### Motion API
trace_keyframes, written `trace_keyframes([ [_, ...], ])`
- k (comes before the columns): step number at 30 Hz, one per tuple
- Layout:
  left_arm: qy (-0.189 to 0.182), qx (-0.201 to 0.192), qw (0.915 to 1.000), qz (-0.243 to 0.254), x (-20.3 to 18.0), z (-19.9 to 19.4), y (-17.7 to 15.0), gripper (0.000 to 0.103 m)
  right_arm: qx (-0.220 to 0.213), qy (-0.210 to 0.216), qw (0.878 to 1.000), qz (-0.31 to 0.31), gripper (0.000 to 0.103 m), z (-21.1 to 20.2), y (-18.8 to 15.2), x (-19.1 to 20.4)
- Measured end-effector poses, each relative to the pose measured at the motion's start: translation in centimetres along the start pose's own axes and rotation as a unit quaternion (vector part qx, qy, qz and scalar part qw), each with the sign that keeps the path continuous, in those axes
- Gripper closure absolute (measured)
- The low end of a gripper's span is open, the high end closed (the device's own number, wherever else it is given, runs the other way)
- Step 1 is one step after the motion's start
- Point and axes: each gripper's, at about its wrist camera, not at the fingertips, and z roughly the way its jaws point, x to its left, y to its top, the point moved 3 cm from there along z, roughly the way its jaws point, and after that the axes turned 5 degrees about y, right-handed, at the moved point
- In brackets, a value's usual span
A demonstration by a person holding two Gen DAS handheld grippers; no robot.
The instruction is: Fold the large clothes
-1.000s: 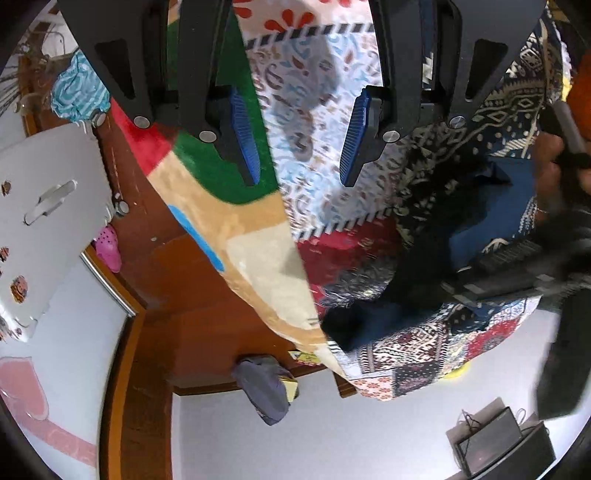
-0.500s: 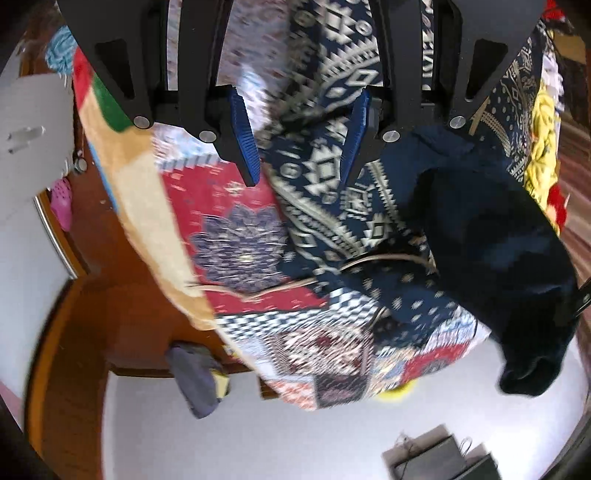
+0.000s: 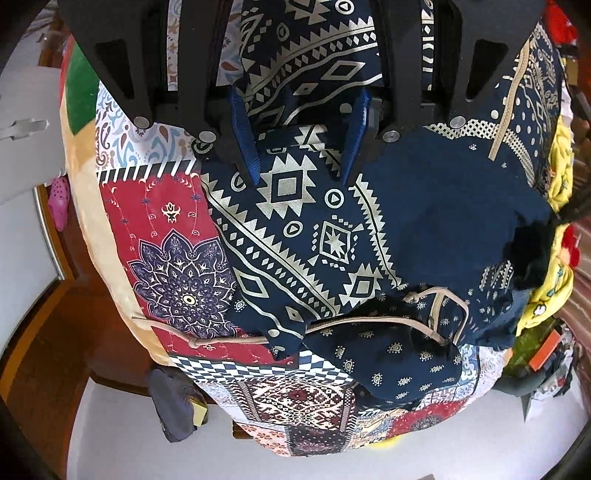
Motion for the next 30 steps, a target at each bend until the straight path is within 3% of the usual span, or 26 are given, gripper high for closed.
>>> trace_keyframes([
  [8, 0.005, 0.002, 0.9983, -0.057, 3.9, -0.2, -2.4, 0.067, 0.002, -0.038, 0.998, -0.046, 0.049, 0.8, -0.3, 1.6],
  [11, -0.009, 0.007, 0.9976, -0.068, 4.8, -0.8, -2.5, 0.065, 0.004, -0.055, 0.996, -0.064, 0.048, 1.0, -0.4, 2.1],
  [14, 0.003, 0.006, 0.9978, -0.066, 5.1, -2.1, -2.5, 0.063, 0.007, -0.057, 0.996, -0.068, 0.048, 0.8, -0.2, 2.2],
  [20, 0.091, -0.023, 0.9952, -0.027, 5.9, -5.1, -1.2, 0.061, -0.024, -0.029, 0.997, -0.062, 0.048, -1.8, 1.6, 3.2],
  [30, 0.108, -0.082, 0.9899, 0.042, 3.8, -8.0, 3.9, 0.048, -0.088, 0.006, 0.991, -0.097, 0.048, -4.0, 8.8, 8.2],
])
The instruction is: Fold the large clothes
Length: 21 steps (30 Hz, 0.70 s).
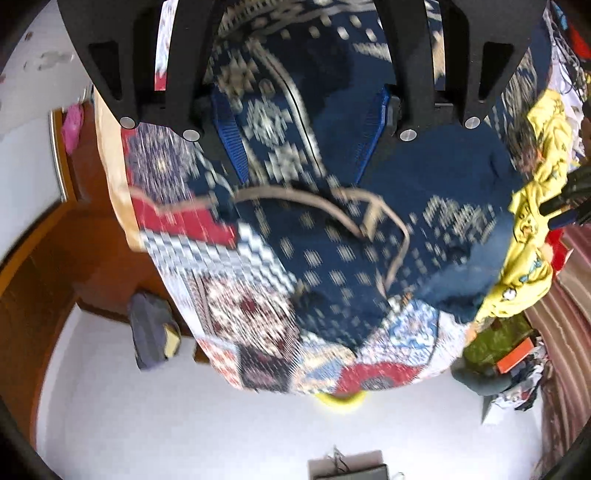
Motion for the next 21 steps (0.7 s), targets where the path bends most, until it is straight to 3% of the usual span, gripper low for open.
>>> trace_keyframes([
  [5, -0.010, -0.016, 0.9996, 0.020, -1.6, 0.6, 2.0, 0.046, 0.004, 0.008, 0.999, -0.035, 0.048, 3.5, 3.6, 2.6],
  [9, -0.026, -0.013, 0.9992, 0.028, -2.7, 1.9, 2.9, 0.046, 0.044, -0.003, 0.998, -0.049, 0.048, 8.4, 5.1, 3.6],
  [13, -0.035, -0.005, 0.9987, 0.037, -3.8, 3.5, 3.8, 0.046, 0.074, -0.029, 0.995, -0.055, 0.048, 12.3, 5.9, 3.1],
  [17, -0.041, 0.001, 0.9983, 0.041, -4.6, 5.0, 4.8, 0.046, 0.063, -0.013, 0.998, -0.024, 0.049, 13.7, 6.5, 1.8],
  [18, -0.044, 0.002, 0.9982, 0.042, -4.8, 5.4, 5.1, 0.046, 0.049, -0.009, 0.999, -0.015, 0.051, 13.5, 6.6, 1.3],
  [20, -0.048, 0.005, 0.9981, 0.039, -5.2, 6.4, 6.2, 0.046, 0.029, -0.011, 0.999, -0.009, 0.071, 12.8, 6.8, 0.6],
  [21, -0.050, 0.006, 0.9980, 0.037, -5.4, 6.8, 6.5, 0.046, 0.020, -0.013, 1.000, -0.003, 0.076, 12.3, 6.8, 0.0],
])
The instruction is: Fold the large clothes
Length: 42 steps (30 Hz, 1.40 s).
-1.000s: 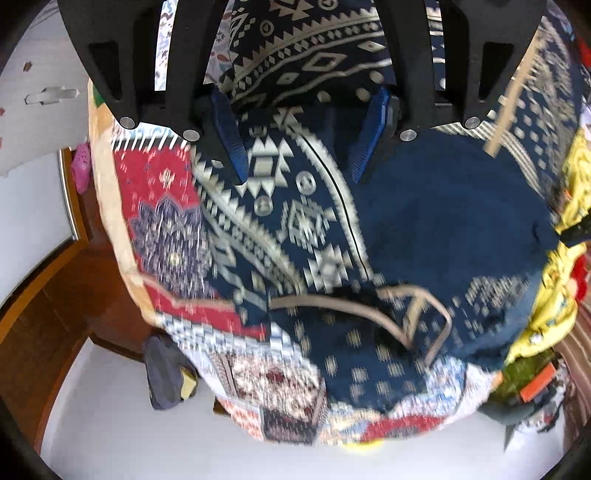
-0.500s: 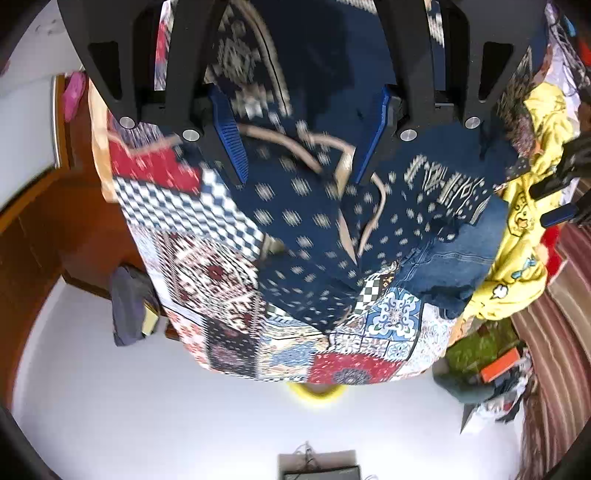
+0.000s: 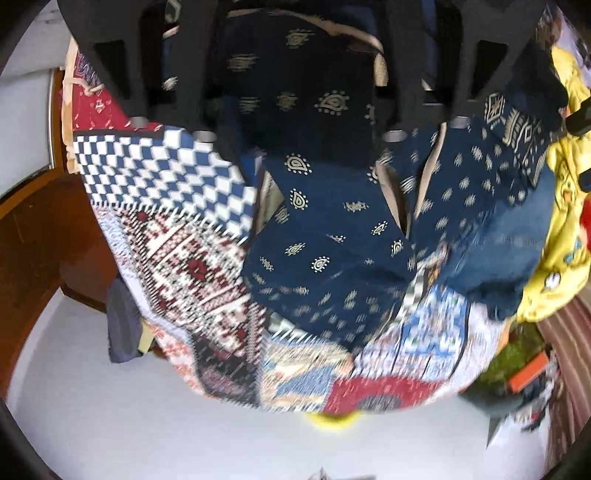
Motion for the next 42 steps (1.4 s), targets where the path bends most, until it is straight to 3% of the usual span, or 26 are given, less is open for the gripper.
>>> trace_keyframes([
  [2, -0.008, 0.006, 0.9999, -0.010, -0.3, 1.3, 1.2, 0.046, -0.017, -0.008, 1.000, 0.013, 0.089, -0.8, 0.0, -1.2],
  [4, -0.019, 0.012, 0.9995, -0.022, -0.6, 2.4, 2.2, 0.046, -0.027, -0.013, 0.999, 0.029, 0.091, -1.3, 0.1, -2.6],
  [8, -0.047, 0.031, 0.9974, -0.045, -1.8, 5.7, 4.9, 0.046, -0.024, -0.005, 0.998, 0.060, 0.091, -1.5, -0.7, -5.2],
  [12, -0.073, 0.059, 0.9931, -0.070, -2.7, 9.3, 6.9, 0.046, -0.014, 0.008, 0.998, 0.063, 0.091, -1.0, -1.7, -5.3],
  [16, -0.063, 0.085, 0.9906, -0.087, -3.0, 13.1, 8.7, 0.046, -0.009, 0.023, 0.997, 0.072, 0.091, -0.6, -1.5, -5.4],
  [18, -0.050, 0.096, 0.9897, -0.094, -2.8, 15.1, 9.4, 0.046, -0.004, 0.044, 0.995, 0.093, 0.090, -0.5, -1.1, -5.7],
  [22, -0.028, 0.101, 0.9881, -0.113, -1.8, 17.5, 9.8, 0.046, 0.011, 0.093, 0.986, 0.136, 0.066, 0.6, -0.3, -6.2],
  [23, -0.031, 0.098, 0.9872, -0.122, -1.6, 17.7, 9.9, 0.046, 0.009, 0.094, 0.986, 0.137, 0.066, 0.9, 0.0, -6.2],
  [25, -0.032, 0.088, 0.9863, -0.136, -1.2, 18.0, 10.3, 0.051, 0.005, 0.083, 0.989, 0.126, 0.066, 1.3, 0.3, -5.6],
  [27, -0.025, 0.085, 0.9867, -0.137, -1.1, 18.5, 10.8, 0.072, 0.000, 0.071, 0.991, 0.109, 0.066, 1.6, 0.7, -5.1],
  [29, -0.002, 0.089, 0.9877, -0.128, -1.0, 18.9, 11.0, 0.083, -0.008, 0.060, 0.993, 0.099, 0.072, 1.6, 1.0, -4.6],
  [32, -0.006, 0.082, 0.9884, -0.128, -0.7, 18.2, 11.2, 0.096, -0.027, 0.049, 0.995, 0.080, 0.092, 0.5, 1.3, -4.0],
  [36, -0.018, 0.051, 0.9918, -0.116, -0.4, 14.5, 11.4, 0.098, -0.052, 0.044, 0.997, 0.045, 0.094, -2.4, 1.5, -2.8],
  [42, -0.048, 0.001, 0.9959, -0.077, -0.2, 5.7, 10.6, 0.098, -0.072, 0.065, 0.995, 0.017, 0.094, -7.3, -0.3, -0.9],
])
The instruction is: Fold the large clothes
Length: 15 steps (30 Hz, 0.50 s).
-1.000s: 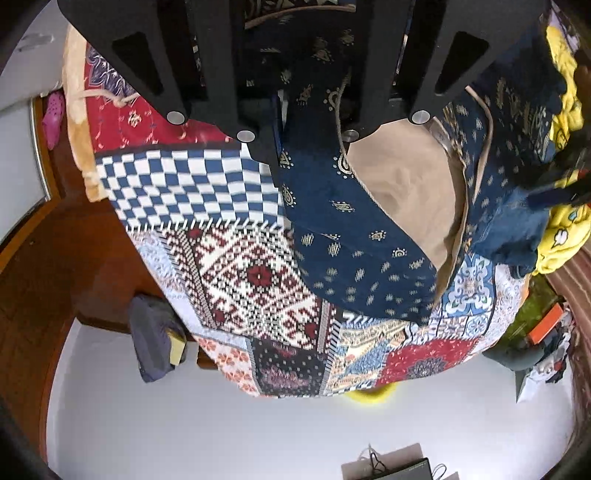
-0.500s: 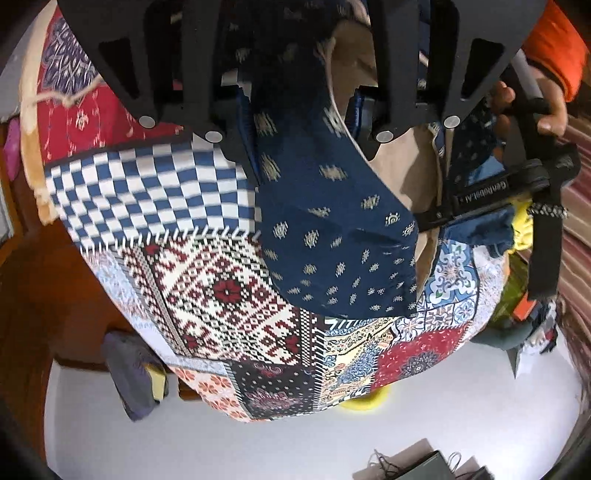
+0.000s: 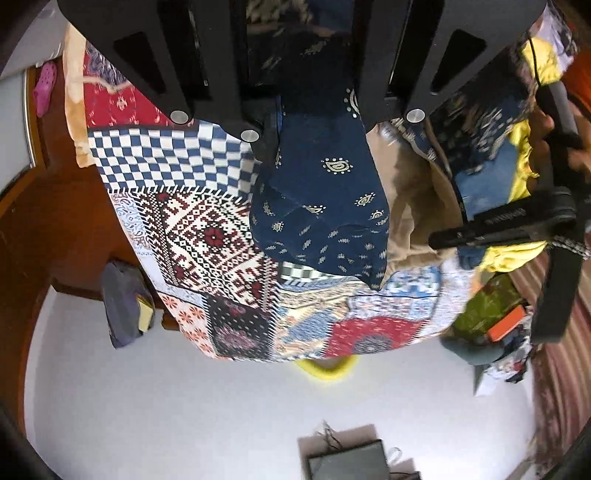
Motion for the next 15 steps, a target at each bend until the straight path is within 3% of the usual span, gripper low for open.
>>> trace_keyframes([
  [5, -0.029, -0.013, 0.9987, 0.039, -1.4, -5.9, -3.2, 0.098, -0.001, 0.021, 1.000, -0.007, 0.094, -3.5, -2.5, 1.4],
  [8, -0.028, -0.016, 0.9972, 0.068, -2.2, -8.2, -6.1, 0.098, 0.008, 0.033, 0.999, -0.003, 0.094, -4.9, -4.3, 2.0],
  [15, -0.020, 0.018, 0.9948, 0.099, -2.1, -9.3, -13.6, 0.098, 0.050, 0.017, 0.999, -0.011, 0.094, -5.4, -9.2, 3.1],
])
